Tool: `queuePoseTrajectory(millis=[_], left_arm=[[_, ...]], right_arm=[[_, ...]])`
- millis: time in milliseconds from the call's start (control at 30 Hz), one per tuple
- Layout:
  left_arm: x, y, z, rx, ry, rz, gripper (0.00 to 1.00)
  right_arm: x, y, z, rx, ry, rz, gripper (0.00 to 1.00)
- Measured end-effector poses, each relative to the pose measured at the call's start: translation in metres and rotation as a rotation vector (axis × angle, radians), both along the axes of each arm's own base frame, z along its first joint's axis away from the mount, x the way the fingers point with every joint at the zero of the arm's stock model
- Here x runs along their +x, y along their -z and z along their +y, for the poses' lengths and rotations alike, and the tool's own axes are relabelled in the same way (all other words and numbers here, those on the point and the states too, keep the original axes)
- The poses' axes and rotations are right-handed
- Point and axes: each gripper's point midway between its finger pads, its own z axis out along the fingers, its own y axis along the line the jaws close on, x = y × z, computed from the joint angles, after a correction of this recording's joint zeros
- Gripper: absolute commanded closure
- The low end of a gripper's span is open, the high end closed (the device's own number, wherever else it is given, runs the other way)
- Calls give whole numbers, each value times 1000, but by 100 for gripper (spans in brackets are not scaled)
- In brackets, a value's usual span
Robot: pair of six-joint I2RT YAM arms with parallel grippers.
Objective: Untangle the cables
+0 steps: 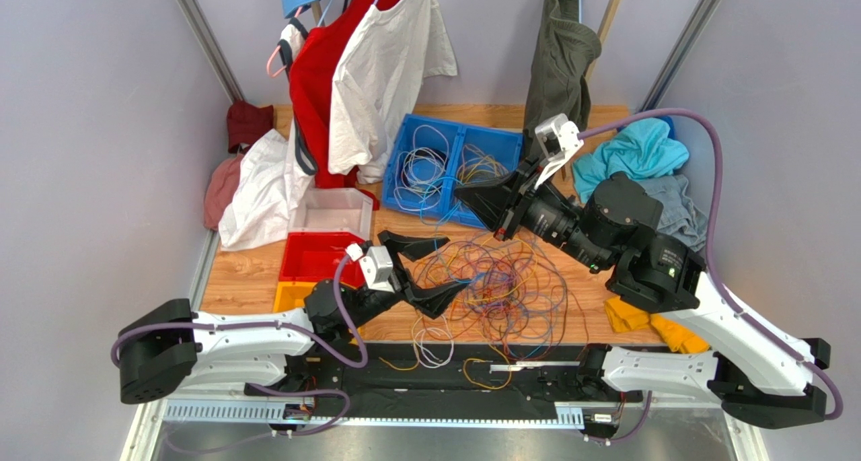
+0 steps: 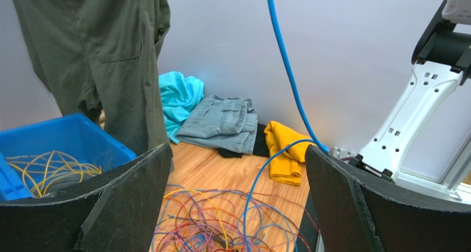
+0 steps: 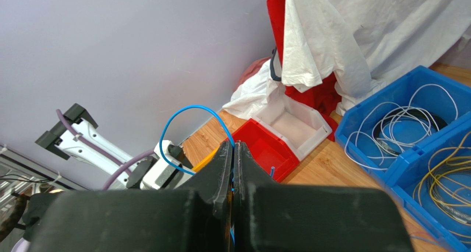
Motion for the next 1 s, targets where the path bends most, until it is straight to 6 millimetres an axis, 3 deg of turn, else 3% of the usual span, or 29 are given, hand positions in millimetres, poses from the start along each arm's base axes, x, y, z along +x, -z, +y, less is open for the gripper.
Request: queuePoseTrajectory(millis=[300, 500, 600, 700, 733, 767, 833, 867, 1000], left_arm=[[-2, 18, -13, 49, 33, -5, 1], [2, 39, -23, 92, 33, 14, 2], [7, 52, -28, 122, 21, 28, 13], [12, 61, -34, 146, 7, 39, 37], [14, 62, -36, 148, 3, 40, 53], [15, 60, -37, 146, -3, 36, 61], [17, 55, -37, 131, -10, 31, 92], [17, 52, -37, 125, -15, 21, 100], [16, 40, -30, 113, -24, 29, 100]], right_arm=[[-9, -35, -8, 57, -27, -31, 100], [-14, -36, -6, 56, -51, -30, 100], [-16, -33, -4, 49, -65, -20, 100], [-17, -32, -4, 48, -71, -16, 100], [-17, -32, -4, 48, -71, -15, 100], [-17, -32, -4, 48, -70, -16, 100], [-17, -33, -5, 50, -70, -17, 100], [-17, -33, -6, 51, -70, -18, 100], [-20, -27, -13, 49, -63, -16, 100]])
